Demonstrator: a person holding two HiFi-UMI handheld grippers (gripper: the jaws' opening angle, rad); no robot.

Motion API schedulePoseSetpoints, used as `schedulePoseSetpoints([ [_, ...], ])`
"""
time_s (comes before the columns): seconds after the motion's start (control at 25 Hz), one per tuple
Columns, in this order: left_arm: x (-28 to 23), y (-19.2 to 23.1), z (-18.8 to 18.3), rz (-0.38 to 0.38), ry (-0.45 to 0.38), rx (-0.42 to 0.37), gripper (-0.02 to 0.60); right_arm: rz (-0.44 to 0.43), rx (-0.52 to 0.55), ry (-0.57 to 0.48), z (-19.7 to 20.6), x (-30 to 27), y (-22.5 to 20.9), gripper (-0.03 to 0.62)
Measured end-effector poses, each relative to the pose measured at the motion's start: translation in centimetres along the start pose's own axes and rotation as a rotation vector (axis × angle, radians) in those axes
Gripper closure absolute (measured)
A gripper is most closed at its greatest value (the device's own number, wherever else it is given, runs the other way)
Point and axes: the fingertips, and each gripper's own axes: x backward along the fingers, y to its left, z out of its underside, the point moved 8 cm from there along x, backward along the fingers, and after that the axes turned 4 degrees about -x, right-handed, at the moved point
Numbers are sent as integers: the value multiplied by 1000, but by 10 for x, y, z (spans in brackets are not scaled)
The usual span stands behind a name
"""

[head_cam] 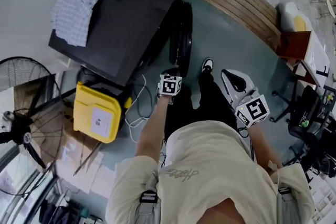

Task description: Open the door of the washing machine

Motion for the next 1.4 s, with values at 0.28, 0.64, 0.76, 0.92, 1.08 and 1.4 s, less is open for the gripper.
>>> schedulePoseSetpoints([
  [0.28,-5,-9,-35,34,-9,-71,569,-30,-7,-35,-6,1,-20,592],
  [0.64,-19,-29,-45,18,43,-33,569,20,-75,-43,0,30,-88,592],
  [0.76,-25,-39,-49,16,87,-55,569,29,-118,-56,5,36,-110,592],
  [0.92,-37,-61,-58,23,131,-84,566,31,-158,-80,4,41,-138,593],
  [1.08,-50,-84,-69,28,182,-127,565,36,-188,-108,1,47,-163,592],
  [1.4,-77,-119,-112,72,181,-131,563,62,-230,-130,6,64,-216,592],
])
